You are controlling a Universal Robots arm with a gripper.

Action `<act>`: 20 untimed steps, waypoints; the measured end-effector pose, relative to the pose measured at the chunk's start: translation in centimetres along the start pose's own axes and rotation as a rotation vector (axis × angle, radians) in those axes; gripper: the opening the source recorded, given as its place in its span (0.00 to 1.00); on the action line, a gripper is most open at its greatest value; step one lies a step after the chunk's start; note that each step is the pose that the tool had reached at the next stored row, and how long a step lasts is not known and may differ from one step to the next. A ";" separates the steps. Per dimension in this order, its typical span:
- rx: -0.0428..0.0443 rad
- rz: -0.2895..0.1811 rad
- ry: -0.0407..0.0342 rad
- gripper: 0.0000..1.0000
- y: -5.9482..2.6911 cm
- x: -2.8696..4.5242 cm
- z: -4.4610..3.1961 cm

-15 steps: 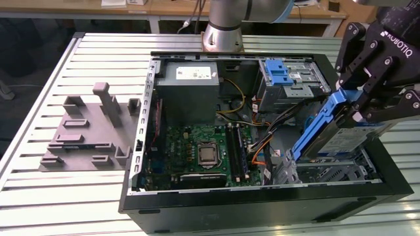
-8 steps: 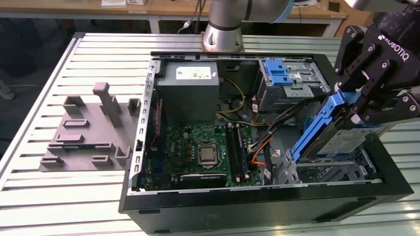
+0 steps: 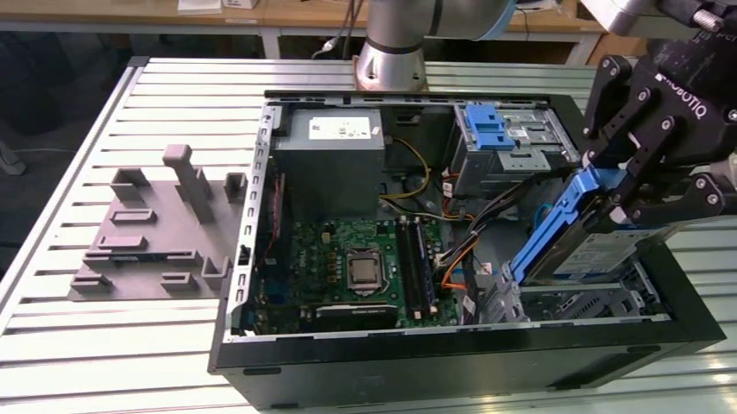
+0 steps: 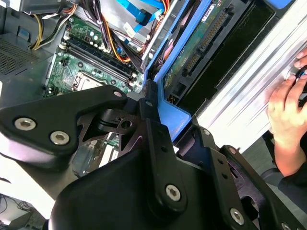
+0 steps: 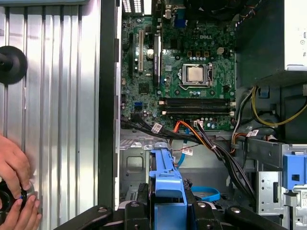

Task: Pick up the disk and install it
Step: 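Insert the disk into the insertion slot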

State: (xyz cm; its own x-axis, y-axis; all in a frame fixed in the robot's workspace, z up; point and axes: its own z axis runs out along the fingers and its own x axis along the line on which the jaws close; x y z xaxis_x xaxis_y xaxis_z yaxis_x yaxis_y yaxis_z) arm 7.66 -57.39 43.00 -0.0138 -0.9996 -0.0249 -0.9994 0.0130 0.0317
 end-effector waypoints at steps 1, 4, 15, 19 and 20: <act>0.0000 0.000 0.0001 0.36 0.00 0.00 0.07; 0.0000 0.000 0.0000 0.36 -0.01 0.01 0.31; 0.0000 0.000 0.0000 0.36 -0.04 0.03 1.33; 0.0000 0.000 0.0001 0.36 -0.05 0.04 1.74; 0.0000 0.000 0.0000 0.36 -0.06 0.05 1.84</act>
State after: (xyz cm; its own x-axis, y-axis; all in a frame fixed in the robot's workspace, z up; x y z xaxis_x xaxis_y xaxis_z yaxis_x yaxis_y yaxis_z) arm 7.66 -57.39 41.16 -0.0139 -0.9996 -0.0249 -0.9994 0.0131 0.0317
